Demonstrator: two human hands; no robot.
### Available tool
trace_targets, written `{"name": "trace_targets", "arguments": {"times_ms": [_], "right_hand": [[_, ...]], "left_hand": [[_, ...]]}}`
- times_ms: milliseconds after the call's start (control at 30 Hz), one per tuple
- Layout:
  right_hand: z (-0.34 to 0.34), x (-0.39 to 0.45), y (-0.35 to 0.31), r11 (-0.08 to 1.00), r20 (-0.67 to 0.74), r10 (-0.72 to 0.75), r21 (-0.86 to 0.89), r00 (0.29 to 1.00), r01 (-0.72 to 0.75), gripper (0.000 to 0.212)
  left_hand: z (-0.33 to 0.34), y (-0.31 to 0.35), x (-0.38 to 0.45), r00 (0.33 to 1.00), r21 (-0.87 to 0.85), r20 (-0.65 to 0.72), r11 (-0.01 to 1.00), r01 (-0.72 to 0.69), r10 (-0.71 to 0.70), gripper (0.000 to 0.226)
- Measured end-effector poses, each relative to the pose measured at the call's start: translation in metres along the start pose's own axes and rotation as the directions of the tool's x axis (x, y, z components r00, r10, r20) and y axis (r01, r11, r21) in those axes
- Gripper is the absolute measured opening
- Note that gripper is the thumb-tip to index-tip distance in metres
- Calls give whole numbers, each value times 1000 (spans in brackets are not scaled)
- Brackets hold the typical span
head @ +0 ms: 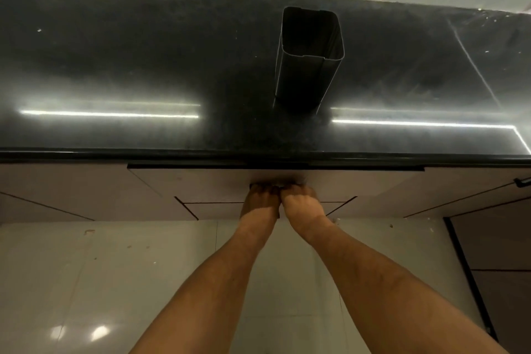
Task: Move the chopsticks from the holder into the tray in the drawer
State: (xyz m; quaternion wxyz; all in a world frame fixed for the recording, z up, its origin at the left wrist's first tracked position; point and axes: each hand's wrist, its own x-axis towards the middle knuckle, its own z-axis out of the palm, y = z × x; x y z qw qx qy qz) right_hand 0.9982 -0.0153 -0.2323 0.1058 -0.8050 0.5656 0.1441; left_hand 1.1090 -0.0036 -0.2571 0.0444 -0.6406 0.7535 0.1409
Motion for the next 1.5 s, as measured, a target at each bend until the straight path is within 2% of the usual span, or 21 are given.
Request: {"name": "trace_targets", "arguments": {"times_ms": [167, 267, 367, 433, 567, 633, 700, 767, 800, 867, 933, 1000, 1033, 1100, 1200, 1267, 1367, 1500], "right_hand": [[-9, 22, 3, 1000, 73, 9, -19, 997, -8, 31], [-10, 27, 6, 1000, -7, 0, -14, 1000, 0, 30], [-10, 32, 9, 999, -92, -22, -48, 996, 18, 25], [-10, 34, 12, 997, -141, -40, -67, 989, 31, 24], [-6, 35, 14, 996, -148, -52, -76, 988, 41, 24], [-5, 36, 15, 996, -147, -58, -69, 987, 48, 25], [-6, 39, 16, 999, -167, -42, -2, 985, 43, 28], [-10, 39, 16, 995, -119, 3, 97, 993, 9, 29], [-12, 39, 17, 996, -74, -2, 93, 997, 9, 28], [-14, 31, 16, 994, -72, -32, 102, 997, 40, 27], [-14, 13, 12, 984, -115, -64, 161, 991, 82, 25], [-11, -11, 12, 984, -182, -55, 156, 982, 84, 22], [-12, -24, 12, 983, -242, -42, 164, 969, 84, 25], [-14, -43, 12, 986, -382, -59, 120, 922, 113, 43], [-21, -63, 14, 993, -409, -68, 60, 910, 101, 61], [-31, -74, 13, 993, -434, -60, 62, 899, 97, 68], [-56, -92, 12, 995, -509, -56, 43, 859, 90, 68], [-99, -103, 13, 996, -619, -52, 25, 783, 86, 61]], "left_hand": [[7, -2, 11, 996, -38, -86, 999, 34, -37, 39], [4, -5, 14, 983, -48, -181, 999, 15, -23, 28], [0, -6, 20, 977, -36, -212, 999, 10, -18, 27], [0, -7, 23, 969, 21, -246, 1000, 21, -15, 28], [-3, -3, 20, 984, 184, -178, 983, 28, 5, 25], [0, -5, 20, 982, 232, -188, 972, 29, 16, 25], [4, -9, 23, 977, 144, -211, 990, -9, 39, 28], [-7, -5, 25, 990, -18, -139, 1000, 15, -17, 29], [-13, -3, 26, 993, -39, -115, 999, 16, -21, 28], [-22, -1, 20, 993, -36, -114, 999, 2, -6, 29], [-26, -3, 6, 984, -23, -177, 1000, -6, 2, 35], [-31, -2, -15, 982, 4, -185, 999, 37, -36, 28], [-34, 0, -25, 976, 21, -213, 999, 38, -33, 28], [-38, 6, -42, 950, 99, -312, 995, 8, 24, 46], [-45, 10, -65, 896, 138, -441, 990, 6, 56, 64], [-57, 12, -78, 885, 115, -461, 993, -4, 57, 68], [-84, 14, -94, 876, 97, -480, 995, -12, 57, 69], [-133, 16, -100, 815, 83, -577, 997, -4, 52, 68]]}}
